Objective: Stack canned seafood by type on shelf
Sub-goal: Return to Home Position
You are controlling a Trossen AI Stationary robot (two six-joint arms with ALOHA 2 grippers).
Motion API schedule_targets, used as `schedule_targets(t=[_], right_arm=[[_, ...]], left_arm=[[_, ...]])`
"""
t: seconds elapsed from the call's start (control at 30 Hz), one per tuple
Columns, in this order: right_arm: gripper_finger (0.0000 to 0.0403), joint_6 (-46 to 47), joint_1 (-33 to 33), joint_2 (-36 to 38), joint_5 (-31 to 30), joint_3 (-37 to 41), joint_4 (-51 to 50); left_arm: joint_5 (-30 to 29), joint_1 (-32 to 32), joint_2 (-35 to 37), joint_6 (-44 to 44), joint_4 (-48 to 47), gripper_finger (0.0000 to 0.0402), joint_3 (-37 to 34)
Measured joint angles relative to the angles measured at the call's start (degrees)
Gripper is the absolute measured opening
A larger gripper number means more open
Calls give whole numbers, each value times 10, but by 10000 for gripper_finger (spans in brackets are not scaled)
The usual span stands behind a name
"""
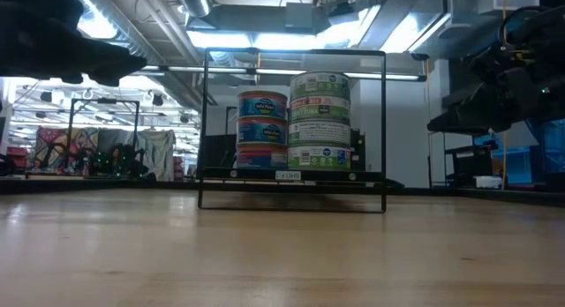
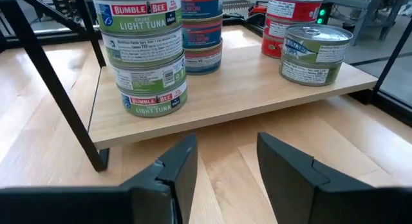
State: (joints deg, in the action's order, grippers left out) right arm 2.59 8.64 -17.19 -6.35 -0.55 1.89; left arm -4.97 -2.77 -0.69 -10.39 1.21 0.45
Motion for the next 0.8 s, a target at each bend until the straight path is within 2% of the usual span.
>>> schedule_targets(t=[0.23,0.43,0.53,0.8], right_arm=[[161,0,0,-2,0,0,4],[161,0,0,-2,0,0,7],[161,0,0,0,0,1,7],[161,1,0,76,-1,1,5]], left_arm=[[0,10,0,42,0,219,0],[0,14,-1,-47,0,219,0],[0,14,-1,-59,0,219,0],[0,14,-1,-32,0,219,0]])
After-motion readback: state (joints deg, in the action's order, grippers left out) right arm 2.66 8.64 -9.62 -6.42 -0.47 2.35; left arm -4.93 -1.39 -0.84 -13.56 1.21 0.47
